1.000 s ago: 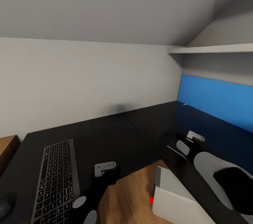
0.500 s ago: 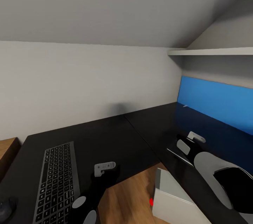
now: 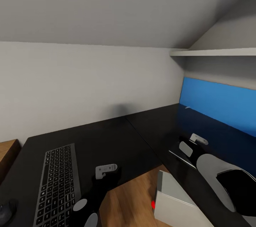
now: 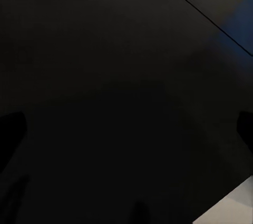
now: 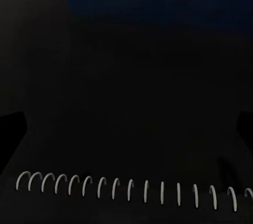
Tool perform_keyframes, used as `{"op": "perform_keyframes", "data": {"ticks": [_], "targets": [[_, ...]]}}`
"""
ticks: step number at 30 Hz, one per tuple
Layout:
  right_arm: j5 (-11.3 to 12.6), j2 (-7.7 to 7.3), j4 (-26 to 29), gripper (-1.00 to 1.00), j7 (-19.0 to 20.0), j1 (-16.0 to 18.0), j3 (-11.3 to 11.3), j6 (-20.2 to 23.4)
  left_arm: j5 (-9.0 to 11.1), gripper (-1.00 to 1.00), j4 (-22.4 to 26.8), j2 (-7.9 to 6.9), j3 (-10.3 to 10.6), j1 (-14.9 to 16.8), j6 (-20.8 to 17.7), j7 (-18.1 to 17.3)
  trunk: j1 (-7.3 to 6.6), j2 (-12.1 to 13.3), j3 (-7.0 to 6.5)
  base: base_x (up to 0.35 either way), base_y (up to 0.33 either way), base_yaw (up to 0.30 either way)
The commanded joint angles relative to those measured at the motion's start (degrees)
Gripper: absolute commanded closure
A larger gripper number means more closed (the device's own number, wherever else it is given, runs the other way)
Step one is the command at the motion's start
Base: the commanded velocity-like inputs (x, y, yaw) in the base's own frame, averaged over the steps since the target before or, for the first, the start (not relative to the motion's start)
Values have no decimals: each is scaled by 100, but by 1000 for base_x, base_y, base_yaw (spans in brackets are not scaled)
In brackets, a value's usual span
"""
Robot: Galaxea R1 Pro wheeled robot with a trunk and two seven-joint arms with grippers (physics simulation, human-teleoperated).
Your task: In the bedroom, organize the workspace by keeping the computer under the desk, ensuring the monitor is on the desk, placing the keyboard on the desk next to the monitor, placing the mouse on the desk next to the keyboard, moving the folder from the swivel chair onto the desk next to the mouse, stacking the notebook on top of the folder with the pen on top of the notebook, and positioning the swivel chair next to the desk.
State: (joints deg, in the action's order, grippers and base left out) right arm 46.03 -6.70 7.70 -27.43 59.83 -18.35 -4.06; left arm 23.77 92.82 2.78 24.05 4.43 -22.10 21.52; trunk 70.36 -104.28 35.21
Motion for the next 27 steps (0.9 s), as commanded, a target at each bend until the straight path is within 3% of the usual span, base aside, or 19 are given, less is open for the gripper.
{"op": "perform_keyframes", "data": {"ticks": [1, 5, 11, 17, 27], "targets": [[62, -1, 4, -100, -16, 3, -39, -22, 58, -100, 8, 2, 9, 5, -13, 52, -1, -3, 6, 0, 0, 0], [64, 1, 1, -100, -15, 3, -43, -18, 58, -100, 8, 25, 14, 5, -19, 53, -1, -3, 6, 0, 0, 0], [64, 1, -4, -100, -11, 3, -45, -16, 54, -100, 8, 318, 17, 9, -14, 54, -1, -3, 6, 0, 0, 0], [73, 0, -5, -100, -16, 3, -38, 48, 49, -100, 8, 493, 12, 21, -13, 77, -1, -3, 6, 0, 0, 0], [105, -7, 2, -100, -17, 3, 21, 433, 49, -100, 8, 466, -1, 22, -14, 57, -1, -3, 6, 0, 0, 0]]}}
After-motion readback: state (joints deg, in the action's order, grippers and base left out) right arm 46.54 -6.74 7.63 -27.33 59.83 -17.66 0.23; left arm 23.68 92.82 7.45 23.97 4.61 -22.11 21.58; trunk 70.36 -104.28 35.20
